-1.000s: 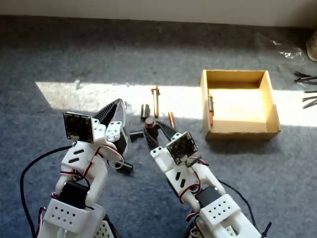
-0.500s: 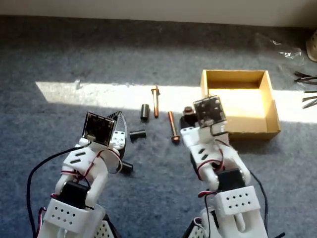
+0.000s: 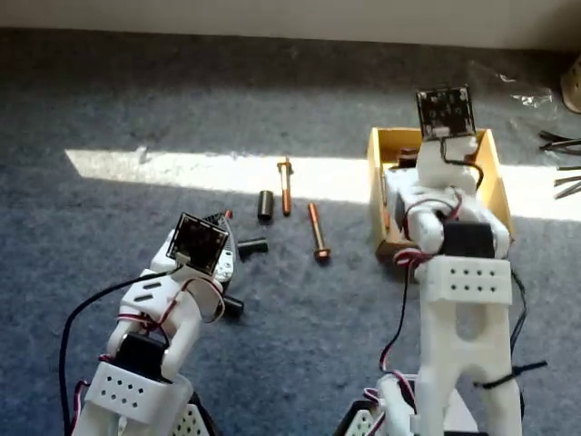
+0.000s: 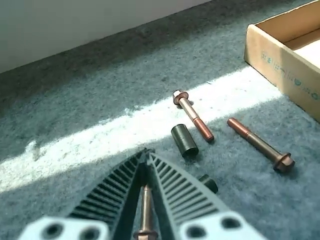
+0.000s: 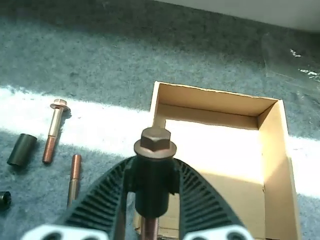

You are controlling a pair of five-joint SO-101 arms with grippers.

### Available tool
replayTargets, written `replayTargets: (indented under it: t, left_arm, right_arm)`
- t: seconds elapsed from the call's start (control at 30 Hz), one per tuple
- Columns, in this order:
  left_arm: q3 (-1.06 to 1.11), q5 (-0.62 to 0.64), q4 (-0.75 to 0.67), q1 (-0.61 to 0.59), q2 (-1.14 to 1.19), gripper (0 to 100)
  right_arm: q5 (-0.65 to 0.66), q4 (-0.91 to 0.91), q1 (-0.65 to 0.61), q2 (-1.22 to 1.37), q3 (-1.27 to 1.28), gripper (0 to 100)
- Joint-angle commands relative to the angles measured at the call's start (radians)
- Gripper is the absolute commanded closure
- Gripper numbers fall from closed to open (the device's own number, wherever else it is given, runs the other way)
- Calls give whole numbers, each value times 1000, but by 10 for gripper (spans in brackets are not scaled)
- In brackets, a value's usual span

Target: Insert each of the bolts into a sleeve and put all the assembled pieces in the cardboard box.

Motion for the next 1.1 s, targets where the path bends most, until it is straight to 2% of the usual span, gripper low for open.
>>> replayTargets:
  t: [0.0, 0.23, 0.33, 0.5, 0.8, 1.07]
  left_arm:
    - [-1, -6, -38, 16, -15, 993]
    - [-1, -6, -38, 16, -15, 993]
    - [-1, -6, -38, 16, -15, 993]
    - [1, -6, -44, 16, -15, 993]
    - [1, -6, -44, 16, -15, 993]
    - [1, -6, -44, 16, -15, 993]
  right_arm:
    - [12, 1, 13, 168, -170, 991]
    - [15, 2, 65, 524, -398, 988]
    - [71, 2, 77, 668, -492, 988]
    - [80, 2, 97, 848, -616, 988]
    - [81, 2, 107, 1030, -676, 988]
    - [83, 1, 107, 1043, -671, 988]
